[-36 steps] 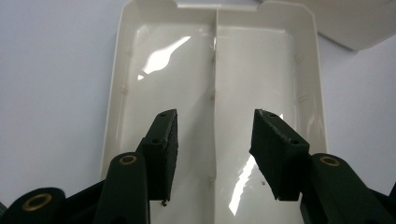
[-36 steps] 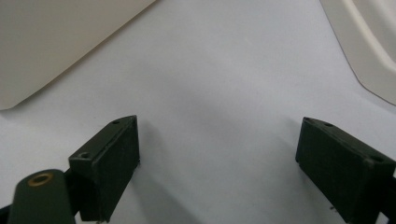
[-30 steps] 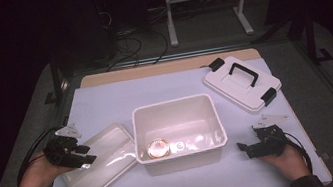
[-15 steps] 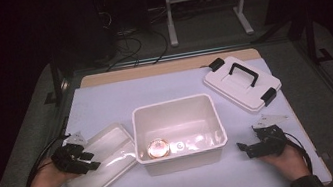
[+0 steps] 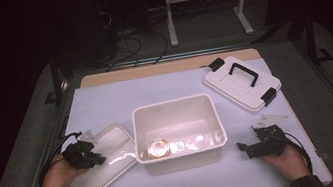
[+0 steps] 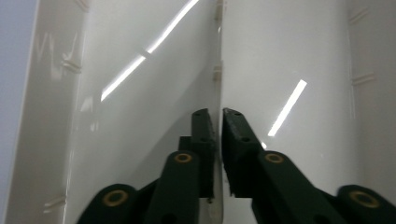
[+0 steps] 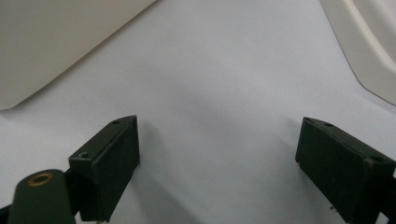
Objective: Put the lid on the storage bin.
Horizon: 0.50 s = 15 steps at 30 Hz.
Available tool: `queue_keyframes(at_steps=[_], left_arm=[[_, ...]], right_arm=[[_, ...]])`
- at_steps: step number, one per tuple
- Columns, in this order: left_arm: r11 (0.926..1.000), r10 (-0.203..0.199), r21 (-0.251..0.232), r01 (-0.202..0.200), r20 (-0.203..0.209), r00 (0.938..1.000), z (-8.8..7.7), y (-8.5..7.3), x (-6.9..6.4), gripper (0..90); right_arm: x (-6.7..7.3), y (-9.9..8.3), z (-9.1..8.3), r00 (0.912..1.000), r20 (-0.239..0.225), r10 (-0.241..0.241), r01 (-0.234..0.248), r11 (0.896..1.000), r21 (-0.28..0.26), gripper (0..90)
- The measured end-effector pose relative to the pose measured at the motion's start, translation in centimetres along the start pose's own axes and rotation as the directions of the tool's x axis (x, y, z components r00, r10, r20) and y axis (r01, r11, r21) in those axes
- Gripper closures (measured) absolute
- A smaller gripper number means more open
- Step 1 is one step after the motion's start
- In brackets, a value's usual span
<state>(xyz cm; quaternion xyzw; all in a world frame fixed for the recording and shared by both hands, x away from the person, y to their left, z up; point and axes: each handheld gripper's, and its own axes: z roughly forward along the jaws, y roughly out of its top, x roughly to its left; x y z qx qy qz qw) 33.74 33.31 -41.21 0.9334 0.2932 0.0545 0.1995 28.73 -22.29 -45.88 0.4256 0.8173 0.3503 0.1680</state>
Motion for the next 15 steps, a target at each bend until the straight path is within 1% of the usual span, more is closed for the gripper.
queue_keyframes(at_steps=[1,2,6,9,10,12,15], left_arm=[[1.0,0.003,0.004,-0.003,-0.005,1.0,0.0,0.0,0.0,87.7],[1.0,0.002,0.005,-0.002,-0.001,1.0,0.0,0.1,0.0,88.3],[1.0,-0.004,0.002,0.004,0.011,0.9999,-0.1,0.0,0.1,88.8],[1.0,-0.003,0.009,0.003,0.015,0.9999,-0.4,0.0,0.1,88.9],[1.0,-0.007,0.006,0.007,0.02,0.9998,-0.6,0.0,0.1,89.0],[0.9999,-0.011,-0.004,0.012,0.036,0.9993,-1.5,0.0,0.3,89.0],[0.9999,-0.012,-0.01,0.013,0.04,0.9991,-2.2,-0.1,0.4,89.0]], right_arm=[[0.0,0.0,0.0,1.0,0.0,0.0,0.0,1.0,0.0,12.8],[0.0,0.0,0.0,1.0,0.0,0.0,0.0,1.0,0.0,12.8],[0.0,0.0,0.0,1.0,0.0,0.0,0.0,1.0,0.0,12.8],[0.0,0.0,0.0,1.0,0.0,0.001,-0.001,1.0,0.0,12.8],[0.0,0.0,0.0,1.0,0.0,0.001,-0.001,1.0,0.001,12.8],[0.0,0.0,0.0,1.0,0.0,0.0,0.0,1.0,0.0,12.8],[0.0,0.0,0.0,1.0,0.0,0.001,-0.001,1.0,0.001,12.7]])
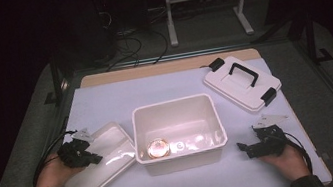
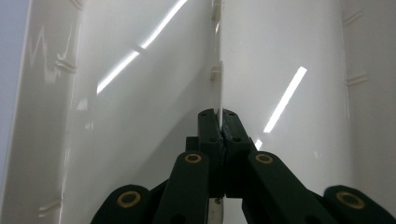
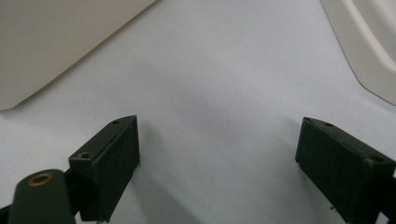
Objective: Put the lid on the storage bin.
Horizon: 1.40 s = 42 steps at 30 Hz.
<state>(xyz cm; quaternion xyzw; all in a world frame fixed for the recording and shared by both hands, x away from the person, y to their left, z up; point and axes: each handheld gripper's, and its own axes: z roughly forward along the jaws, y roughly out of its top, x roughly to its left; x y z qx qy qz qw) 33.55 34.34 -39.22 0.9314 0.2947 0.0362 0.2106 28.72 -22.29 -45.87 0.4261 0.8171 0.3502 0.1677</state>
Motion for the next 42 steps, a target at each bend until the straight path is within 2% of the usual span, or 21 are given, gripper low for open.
queue_keyframes(at_steps=[7,14,15,20,22,27,29,30,31,32,34,38,39,41,42], left_arm=[[0.9999,-0.007,-0.015,0.007,-0.004,1.0,-3.3,-0.2,0.4,89.0],[0.9994,0.0,-0.035,0.0,-0.001,1.0,-5.6,0.2,0.5,89.0],[0.9992,0.014,-0.037,-0.014,-0.001,0.9999,-6.5,0.6,0.5,89.0],[0.9981,0.03,-0.053,-0.03,0.007,0.9995,-7.9,1.4,0.4,89.0],[0.9962,0.053,-0.07,-0.052,0.022,0.9983,-8.9,2.4,0.2,89.0],[0.9926,0.083,-0.092,-0.079,0.044,0.9956,-9.5,3.6,-0.2,89.0],[0.9902,0.106,-0.096,-0.101,0.054,0.9929,-9.7,4.4,-0.5,89.0],[0.9875,0.122,-0.107,-0.115,0.061,0.9906,-9.9,5.3,-0.9,89.0],[0.9875,0.122,-0.107,-0.115,0.061,0.9906,-9.9,5.3,-0.9,89.0],[0.9834,0.145,-0.12,-0.136,0.069,0.987,-10.1,6.3,-1.3,89.0],[0.981,0.158,-0.125,-0.148,0.073,0.9848,-10.2,6.8,-1.6,89.0],[0.9701,0.22,-0.123,-0.209,0.081,0.9721,-10.5,9.5,-2.7,89.0],[0.9701,0.22,-0.123,-0.209,0.081,0.9721,-10.5,9.5,-2.7,89.0],[0.9641,0.245,-0.126,-0.234,0.085,0.9657,-10.5,10.6,-3.2,89.0],[0.9587,0.264,-0.133,-0.251,0.093,0.9599,-10.5,11.5,-3.6,89.0]], right_arm=[[0.0,0.0,0.0,1.0,0.0,-0.001,0.001,1.0,0.0,12.8],[0.0,0.0,0.0,1.0,0.0,0.001,-0.001,1.0,0.0,12.8],[0.0,0.0,0.0,1.0,0.0,-0.001,0.001,1.0,0.0,12.8],[0.0,0.0,0.0,1.0,0.0,0.0,0.0,1.0,0.0,12.8],[0.0,0.0,0.0,1.0,0.0,0.0,0.0,1.0,0.0,12.8],[0.0,0.0,0.0,1.0,0.0,-0.001,0.001,1.0,-0.001,12.8],[0.0,0.0,0.0,1.0,0.0,-0.001,0.001,1.0,-0.001,12.8],[0.0,0.0,0.0,1.0,0.0,-0.001,0.001,1.0,-0.001,12.8],[0.0,0.0,0.0,1.0,0.0,-0.001,0.001,1.0,-0.001,12.8],[0.0,0.0,0.0,1.0,0.0,-0.001,0.001,1.0,-0.001,12.8],[0.0,0.0,0.0,1.0,0.0,-0.001,0.001,1.0,-0.001,12.8],[0.0,0.0,0.0,1.0,0.0,0.0,0.0,1.0,0.0,12.8],[0.0,0.0,0.0,1.0,0.0,-0.001,0.001,1.0,0.0,12.8],[0.0,0.0,0.0,1.0,0.0,0.001,-0.001,1.0,0.0,12.8],[0.0,0.0,0.0,1.0,0.0,0.0,0.0,1.0,-0.001,12.8]])
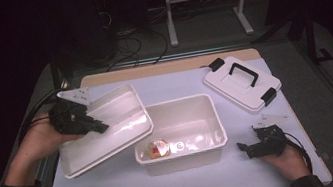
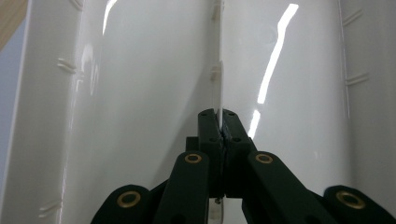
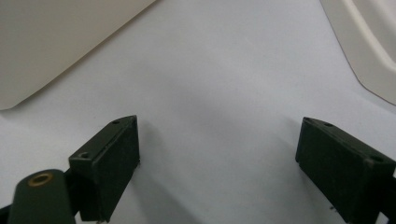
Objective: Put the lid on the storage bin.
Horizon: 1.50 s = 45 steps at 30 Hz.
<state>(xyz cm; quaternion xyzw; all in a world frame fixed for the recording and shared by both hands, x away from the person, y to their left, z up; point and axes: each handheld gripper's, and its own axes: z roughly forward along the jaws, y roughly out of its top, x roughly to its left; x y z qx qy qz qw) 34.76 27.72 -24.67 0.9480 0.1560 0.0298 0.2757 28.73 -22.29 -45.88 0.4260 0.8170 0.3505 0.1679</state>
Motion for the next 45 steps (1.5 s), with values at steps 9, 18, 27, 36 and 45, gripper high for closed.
queue_keyframes(at_steps=[9,18,27,36,45], left_arm=[[0.9979,0.064,-0.012,-0.064,0.039,0.9972,1.6,3.7,-0.4,89.1],[0.9944,0.106,-0.012,-0.105,0.072,0.9918,4.0,6.5,-0.8,89.1],[0.9884,0.15,0.005,-0.152,0.103,0.9833,6.9,9.5,-1.1,89.1],[0.9786,0.197,0.034,-0.203,0.125,0.9723,9.8,12.2,-1.7,89.1],[0.9709,0.217,0.069,-0.229,0.153,0.9642,12.2,13.2,-2.1,89.1]], right_arm=[[0.0,0.0,0.0,1.0,0.0,0.001,-0.001,1.0,-0.001,12.8],[0.0,0.0,0.0,1.0,0.0,0.001,-0.001,1.0,0.0,12.8],[0.0,0.0,0.0,1.0,0.0,0.001,-0.001,1.0,0.0,12.8],[0.0,0.0,0.0,1.0,0.0,0.001,-0.001,1.0,0.0,12.8],[0.0,0.0,0.0,1.0,-0.002,0.003,-0.003,1.0,0.0,12.8]])
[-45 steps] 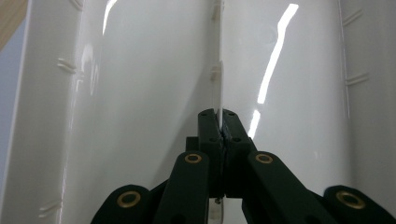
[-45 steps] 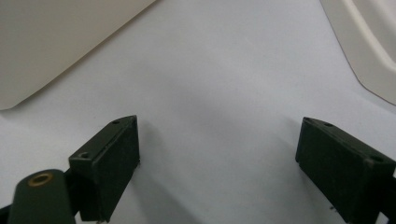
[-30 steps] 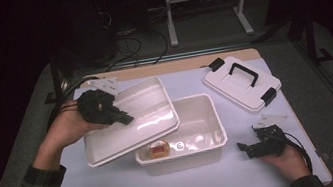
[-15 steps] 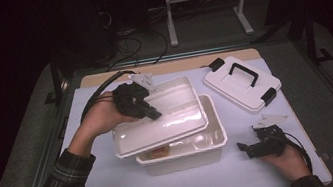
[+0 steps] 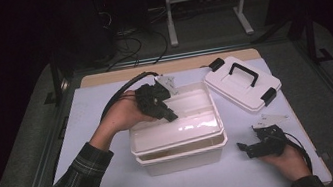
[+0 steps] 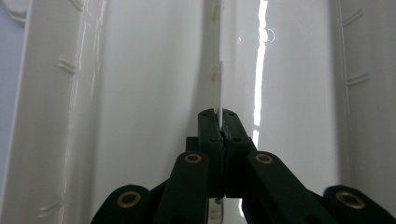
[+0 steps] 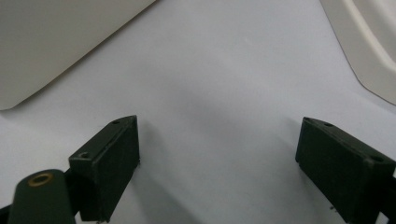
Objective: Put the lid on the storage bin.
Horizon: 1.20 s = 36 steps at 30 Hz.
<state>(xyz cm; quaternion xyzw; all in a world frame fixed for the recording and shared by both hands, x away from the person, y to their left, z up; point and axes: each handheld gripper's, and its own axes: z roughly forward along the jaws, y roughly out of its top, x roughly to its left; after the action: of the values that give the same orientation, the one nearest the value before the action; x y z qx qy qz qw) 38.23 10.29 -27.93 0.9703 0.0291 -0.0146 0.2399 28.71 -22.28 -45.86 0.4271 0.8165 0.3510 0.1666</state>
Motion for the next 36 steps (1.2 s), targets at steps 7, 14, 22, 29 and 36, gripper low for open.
queue_keyframes(at_steps=[7,14,22,29,36], left_arm=[[1.0,0.002,0.009,-0.002,0.013,0.9999,1.3,0.3,0.0,89.1],[0.9995,-0.011,0.031,0.011,0.014,0.9998,2.3,-0.4,-0.1,89.1],[0.9988,-0.018,0.045,0.018,0.007,0.9998,3.2,-0.6,-0.2,89.1],[0.9989,-0.017,0.045,0.016,0.009,0.9998,3.2,-0.6,-0.2,88.8],[0.9997,-0.023,-0.008,0.023,-0.013,0.9996,1.8,-0.9,-0.3,68.5]], right_arm=[[0.0,0.0,0.0,1.0,0.0,-0.002,0.002,1.0,-0.001,12.8],[0.0,0.0,0.0,1.0,0.0,0.001,-0.001,1.0,0.001,12.8],[0.0,0.0,0.0,1.0,0.003,-0.002,0.002,1.0,0.003,12.8],[0.0,0.0,0.0,1.0,0.003,-0.003,0.003,1.0,0.003,12.8],[0.0,0.0,0.0,1.0,0.003,-0.003,0.003,1.0,0.003,12.7]])
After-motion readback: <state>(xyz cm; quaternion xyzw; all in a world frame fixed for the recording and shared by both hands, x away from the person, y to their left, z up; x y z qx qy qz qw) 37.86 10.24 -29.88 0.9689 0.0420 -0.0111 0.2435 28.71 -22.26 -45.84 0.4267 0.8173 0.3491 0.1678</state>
